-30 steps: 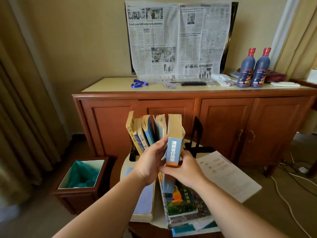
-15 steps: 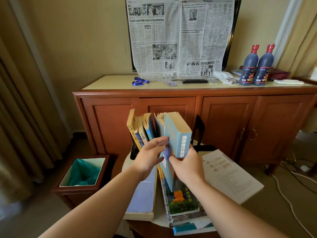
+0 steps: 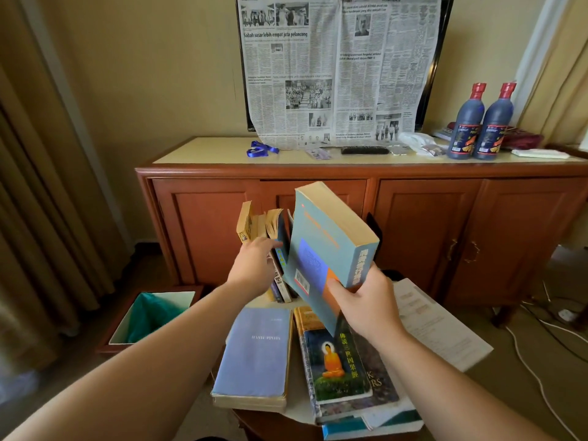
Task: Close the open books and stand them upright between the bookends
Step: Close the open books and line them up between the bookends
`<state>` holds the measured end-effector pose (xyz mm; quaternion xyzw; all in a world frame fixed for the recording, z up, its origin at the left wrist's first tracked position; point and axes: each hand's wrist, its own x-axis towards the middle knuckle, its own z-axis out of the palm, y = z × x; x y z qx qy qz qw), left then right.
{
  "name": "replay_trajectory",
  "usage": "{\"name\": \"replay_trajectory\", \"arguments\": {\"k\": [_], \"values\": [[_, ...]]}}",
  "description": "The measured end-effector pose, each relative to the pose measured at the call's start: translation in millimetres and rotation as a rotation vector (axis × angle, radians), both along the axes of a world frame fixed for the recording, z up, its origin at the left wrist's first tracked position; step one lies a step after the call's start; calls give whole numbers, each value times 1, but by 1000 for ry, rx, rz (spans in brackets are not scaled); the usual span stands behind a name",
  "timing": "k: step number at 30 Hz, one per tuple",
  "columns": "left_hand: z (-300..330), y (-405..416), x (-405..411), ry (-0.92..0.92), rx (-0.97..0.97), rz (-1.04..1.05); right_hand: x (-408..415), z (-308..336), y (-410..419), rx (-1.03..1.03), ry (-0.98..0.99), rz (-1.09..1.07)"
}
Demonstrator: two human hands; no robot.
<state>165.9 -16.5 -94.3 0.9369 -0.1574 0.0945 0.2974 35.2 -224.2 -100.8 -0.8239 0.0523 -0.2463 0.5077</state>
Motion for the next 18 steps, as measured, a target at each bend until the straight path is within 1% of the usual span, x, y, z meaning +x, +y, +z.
{"name": "replay_trajectory", "arguments": {"k": [2, 5, 7, 9, 13, 18], "values": [[12, 3, 11, -41, 173, -4, 9, 7, -5, 4, -45, 13], [17, 4, 27, -13, 454, -24, 24, 17, -10, 56, -83, 54], [14, 3, 35, 24, 575, -4, 35, 20, -12, 89, -88, 77], [10, 3, 40, 41, 612, 23, 44, 21, -11, 98, -76, 85], [5, 8, 40, 9, 587, 28, 55, 20, -9, 76, -87, 17], [-3, 11, 39, -13, 558, 13, 59, 22, -12, 150, -106, -68]]}}
